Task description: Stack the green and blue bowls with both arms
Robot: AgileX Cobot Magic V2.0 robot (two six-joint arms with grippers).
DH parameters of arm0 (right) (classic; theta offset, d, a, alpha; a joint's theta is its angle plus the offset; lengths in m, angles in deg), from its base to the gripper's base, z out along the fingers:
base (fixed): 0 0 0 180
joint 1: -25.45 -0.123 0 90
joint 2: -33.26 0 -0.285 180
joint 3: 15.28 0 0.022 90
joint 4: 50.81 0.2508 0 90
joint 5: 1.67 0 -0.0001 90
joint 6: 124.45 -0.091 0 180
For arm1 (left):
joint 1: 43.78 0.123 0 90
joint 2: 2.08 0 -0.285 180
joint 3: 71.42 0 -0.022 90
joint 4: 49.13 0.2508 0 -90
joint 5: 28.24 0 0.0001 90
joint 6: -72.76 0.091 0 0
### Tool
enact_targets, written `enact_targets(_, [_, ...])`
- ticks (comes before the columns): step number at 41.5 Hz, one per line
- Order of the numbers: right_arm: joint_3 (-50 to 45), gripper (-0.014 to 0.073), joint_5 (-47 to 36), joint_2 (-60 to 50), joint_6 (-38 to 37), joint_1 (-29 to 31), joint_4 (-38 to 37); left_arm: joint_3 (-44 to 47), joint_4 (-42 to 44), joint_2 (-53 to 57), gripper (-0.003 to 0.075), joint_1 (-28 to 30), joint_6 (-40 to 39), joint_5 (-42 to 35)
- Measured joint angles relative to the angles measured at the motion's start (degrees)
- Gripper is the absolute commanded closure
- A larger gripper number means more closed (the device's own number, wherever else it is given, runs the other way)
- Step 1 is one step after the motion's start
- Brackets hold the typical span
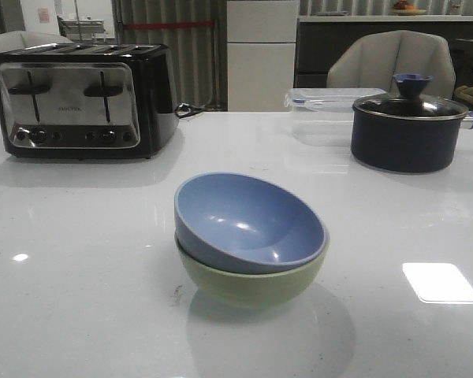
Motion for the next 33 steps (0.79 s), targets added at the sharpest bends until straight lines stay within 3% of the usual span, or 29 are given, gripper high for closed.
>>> enact_targets(9, [0.0,0.0527,0.0,0.0,0.0,0.0,0.0,0.81,0.01,0.0,0.0627,0.0,0.0,-7.25])
enact_targets(33, [0.0,0.0527,0.0,0.0,0.0,0.0,0.0,0.81,0.01,0.0,0.0627,0.0,0.0,-7.87])
